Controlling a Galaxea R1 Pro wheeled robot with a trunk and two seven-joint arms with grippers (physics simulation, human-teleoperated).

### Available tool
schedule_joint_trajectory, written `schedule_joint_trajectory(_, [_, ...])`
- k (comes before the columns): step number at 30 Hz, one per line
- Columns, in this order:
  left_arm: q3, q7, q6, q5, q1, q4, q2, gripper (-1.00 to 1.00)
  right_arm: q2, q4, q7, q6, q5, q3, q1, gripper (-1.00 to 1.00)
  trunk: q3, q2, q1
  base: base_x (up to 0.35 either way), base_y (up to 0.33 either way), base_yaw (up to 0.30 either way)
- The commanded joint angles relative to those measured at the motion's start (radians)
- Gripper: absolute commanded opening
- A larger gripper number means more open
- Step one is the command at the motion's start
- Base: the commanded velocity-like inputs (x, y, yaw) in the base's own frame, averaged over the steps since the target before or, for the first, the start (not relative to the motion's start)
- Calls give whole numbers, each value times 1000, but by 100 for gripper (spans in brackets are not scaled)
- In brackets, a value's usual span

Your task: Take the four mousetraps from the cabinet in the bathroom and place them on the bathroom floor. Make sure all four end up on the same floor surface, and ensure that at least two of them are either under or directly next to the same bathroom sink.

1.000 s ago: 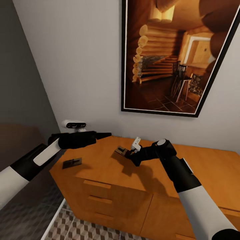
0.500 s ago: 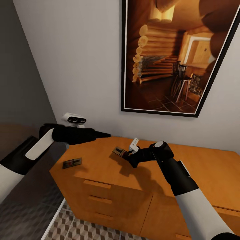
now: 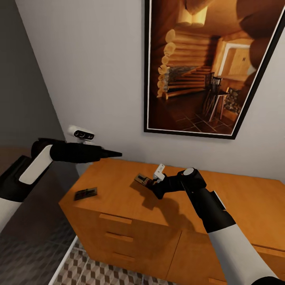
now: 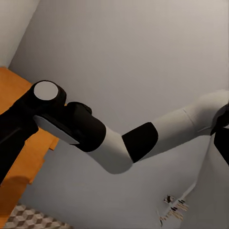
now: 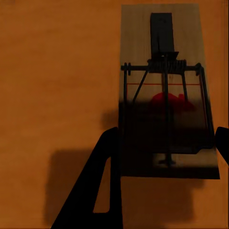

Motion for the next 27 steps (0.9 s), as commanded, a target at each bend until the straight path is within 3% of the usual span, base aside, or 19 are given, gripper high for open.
schedule_joint_trajectory(1, [4,-1,5,4,-1,1,12,100,1,-1,2,8,6,-1,0,-100,-1,-1,0,0,0,0])
schedule_joint_trajectory(6, [34,0,5,3,-1,6,38,100,2,-1,-10,8,6,1,0,-100,-1,-1,0,0,0,0])
schedule_joint_trajectory(14, [81,6,-1,3,0,9,54,100,2,1,-13,8,4,1,1,-100,-1,-1,0,0,0,0])
schedule_joint_trajectory(27, [92,2,2,10,9,48,56,100,2,1,-13,8,1,1,4,-100,-1,-1,0,0,0,0])
